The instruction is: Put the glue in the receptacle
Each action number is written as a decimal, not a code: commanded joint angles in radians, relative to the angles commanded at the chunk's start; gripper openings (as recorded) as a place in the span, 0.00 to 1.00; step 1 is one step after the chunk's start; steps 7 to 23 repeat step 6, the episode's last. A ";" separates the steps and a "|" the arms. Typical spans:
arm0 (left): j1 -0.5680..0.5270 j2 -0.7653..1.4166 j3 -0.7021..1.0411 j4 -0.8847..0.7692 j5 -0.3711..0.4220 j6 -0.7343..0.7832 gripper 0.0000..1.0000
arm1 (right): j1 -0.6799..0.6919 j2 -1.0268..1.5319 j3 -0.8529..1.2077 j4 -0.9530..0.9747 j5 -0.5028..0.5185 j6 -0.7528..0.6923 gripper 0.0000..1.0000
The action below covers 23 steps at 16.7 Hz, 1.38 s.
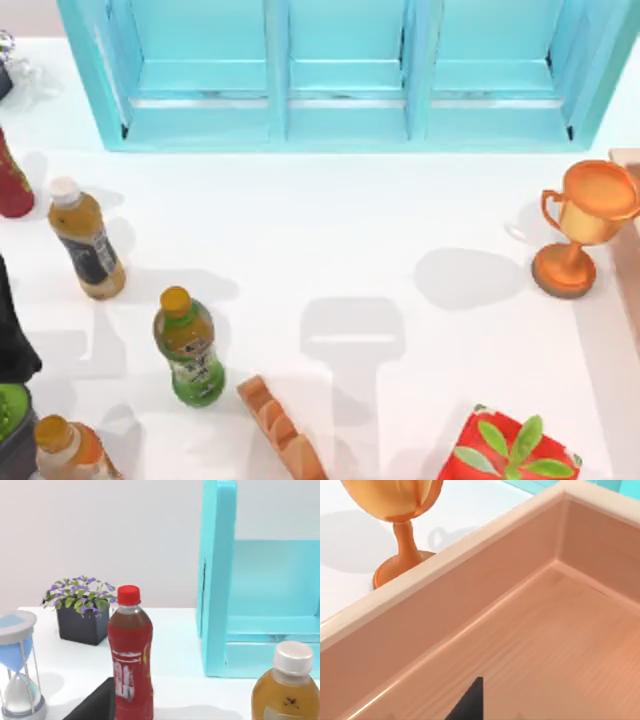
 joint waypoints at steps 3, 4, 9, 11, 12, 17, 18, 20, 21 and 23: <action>0.000 0.000 0.000 0.000 0.000 0.000 1.00 | 0.000 0.000 0.000 0.000 0.000 0.000 1.00; 0.000 0.000 0.000 0.000 0.000 0.000 1.00 | 0.000 0.000 0.000 0.000 0.000 0.000 1.00; 0.000 0.000 0.000 0.000 0.000 0.000 1.00 | 0.000 0.000 0.000 0.000 0.000 0.000 1.00; 0.000 0.000 0.000 0.000 0.000 0.000 1.00 | 0.000 0.000 0.000 0.000 0.000 0.000 1.00; 0.000 0.000 0.000 0.000 0.000 0.000 1.00 | 0.000 0.000 0.000 0.000 0.000 0.000 1.00; 0.000 0.000 0.000 0.000 0.000 0.000 1.00 | 0.000 0.000 0.000 0.000 0.000 0.000 1.00; 0.000 0.000 0.000 0.000 0.000 0.000 1.00 | 0.000 0.000 0.000 0.000 0.000 0.000 1.00; 0.000 0.000 0.000 0.000 0.000 0.000 1.00 | 0.000 0.000 0.000 0.000 0.000 0.000 1.00; 0.000 0.000 0.000 0.000 0.000 0.000 1.00 | 0.000 0.000 0.000 0.000 0.000 0.000 1.00; 0.000 0.000 0.000 0.000 0.000 0.000 1.00 | 0.000 0.000 0.000 0.000 0.000 0.000 1.00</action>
